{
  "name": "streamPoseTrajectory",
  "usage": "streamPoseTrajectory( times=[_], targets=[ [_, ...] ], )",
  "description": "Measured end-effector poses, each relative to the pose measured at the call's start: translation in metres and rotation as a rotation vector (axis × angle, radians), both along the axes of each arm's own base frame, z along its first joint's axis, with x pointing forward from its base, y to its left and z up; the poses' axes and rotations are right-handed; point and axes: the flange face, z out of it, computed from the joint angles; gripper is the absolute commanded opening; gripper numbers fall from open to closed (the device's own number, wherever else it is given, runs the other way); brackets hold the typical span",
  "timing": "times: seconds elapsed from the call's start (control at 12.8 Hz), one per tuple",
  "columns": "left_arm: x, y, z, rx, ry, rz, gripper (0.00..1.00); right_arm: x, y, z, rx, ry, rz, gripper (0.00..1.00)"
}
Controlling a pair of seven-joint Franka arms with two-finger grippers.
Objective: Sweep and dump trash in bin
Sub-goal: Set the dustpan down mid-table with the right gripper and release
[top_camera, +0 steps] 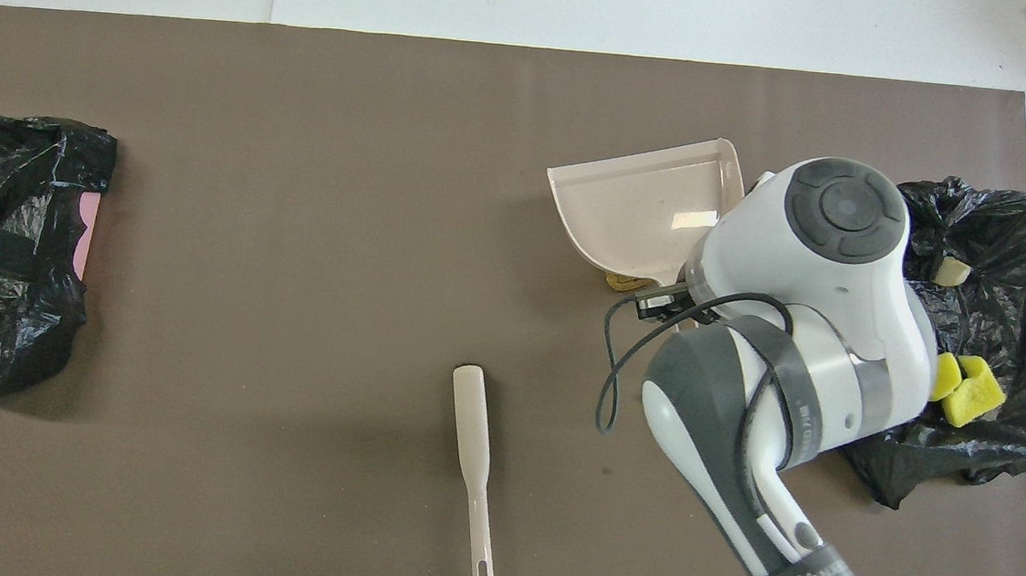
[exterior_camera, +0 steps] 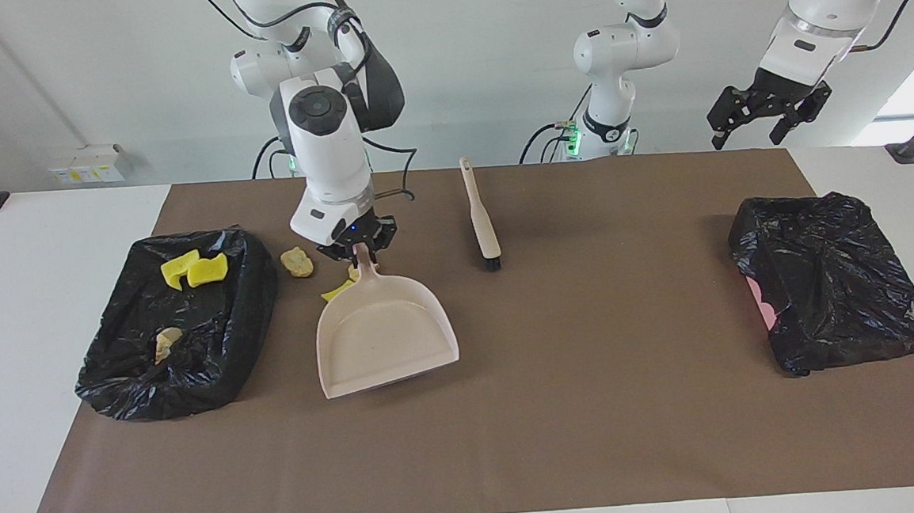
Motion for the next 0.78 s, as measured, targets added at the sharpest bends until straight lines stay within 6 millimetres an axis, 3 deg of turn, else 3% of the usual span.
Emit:
streamPoseTrajectory(
  times=[0.31, 0.62, 0.7, 0.78],
  targets=[
    [0.002, -0.001, 0.004, -0.006, -0.026, -0.001, 1.0, 0.012, 0.072, -0.022, 0.054, 0.017, -0.089, 0.0],
    [0.001, -0.002, 0.009, -0.019, -0.046, -0.001, 1.0, 0.02, 0.124, -0.082, 0.025, 0.057, -0.172, 0.0],
    [0.001, -0.003, 0.01, -0.021, -0.048, -0.001, 1.0, 0.023, 0.133, -0.095, 0.036, 0.053, -0.204, 0.8],
    [0.0, -0.003, 0.01, -0.021, -0.049, -0.001, 1.0, 0.024, 0.136, -0.098, 0.049, 0.052, -0.233, 1.0]
  ],
)
